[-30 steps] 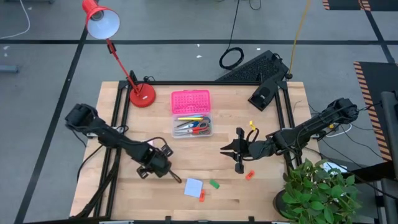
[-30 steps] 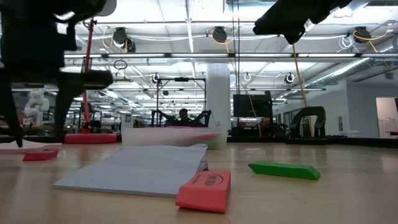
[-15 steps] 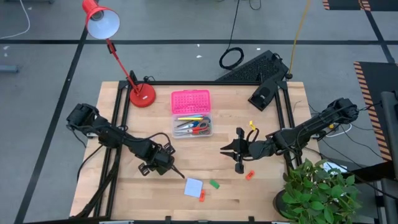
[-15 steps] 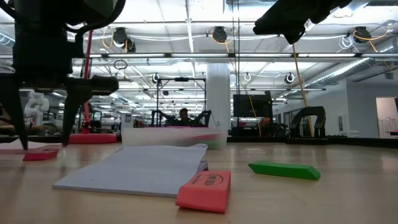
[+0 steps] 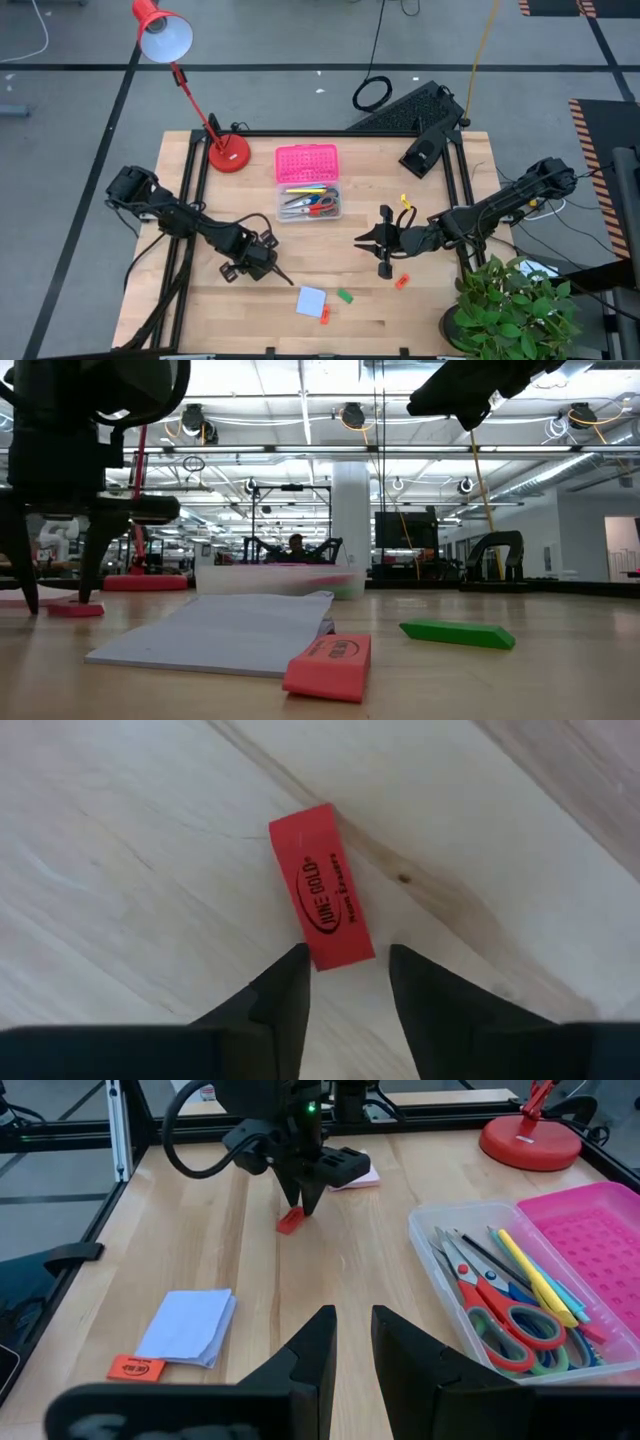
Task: Pack school essentials
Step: Put the red eraser into the pink supply box
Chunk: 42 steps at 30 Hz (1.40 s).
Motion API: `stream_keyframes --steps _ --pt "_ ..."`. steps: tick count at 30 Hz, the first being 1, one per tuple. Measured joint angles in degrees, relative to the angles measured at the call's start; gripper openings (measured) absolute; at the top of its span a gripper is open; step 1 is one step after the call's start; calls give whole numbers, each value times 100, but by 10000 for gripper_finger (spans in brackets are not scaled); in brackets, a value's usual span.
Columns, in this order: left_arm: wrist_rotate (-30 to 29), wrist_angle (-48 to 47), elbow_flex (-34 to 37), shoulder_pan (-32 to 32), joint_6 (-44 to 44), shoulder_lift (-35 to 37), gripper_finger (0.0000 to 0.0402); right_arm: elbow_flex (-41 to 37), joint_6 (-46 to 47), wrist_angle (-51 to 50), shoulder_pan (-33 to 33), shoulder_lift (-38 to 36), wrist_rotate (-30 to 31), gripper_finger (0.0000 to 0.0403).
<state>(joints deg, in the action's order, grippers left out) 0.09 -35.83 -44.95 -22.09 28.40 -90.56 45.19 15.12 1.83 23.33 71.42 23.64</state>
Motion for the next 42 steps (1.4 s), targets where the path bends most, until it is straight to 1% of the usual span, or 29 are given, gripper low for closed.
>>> stream_keyframes --steps 6,14,17,20,25,28,30,36,42 --pt "12 2 7 -2 -936 -4 117 0 2 0 0 0 0 59" --pt "-29 4 9 -15 -2492 17 114 0 2 0 0 0 0 59" --pt "-105 4 9 -112 -2787 19 121 0 2 -2 0 0 0 59" --pt "-466 -5 9 -294 -3102 20 141 0 2 0 0 0 0 59" --pt "-1028 55 9 -622 -3320 20 191 0 4 0 0 0 0 59" --pt "-1083 371 9 -759 -3443 17 220 0 4 0 0 0 0 59" --pt "-1053 603 9 -807 -3517 15 232 0 4 0 0 0 0 59" --pt "-1056 676 65 -808 -3564 13 239 0 24 0 0 0 0 59" --pt "-996 1083 457 -748 -3507 52 239 0 24 -2 1 0 0 59"
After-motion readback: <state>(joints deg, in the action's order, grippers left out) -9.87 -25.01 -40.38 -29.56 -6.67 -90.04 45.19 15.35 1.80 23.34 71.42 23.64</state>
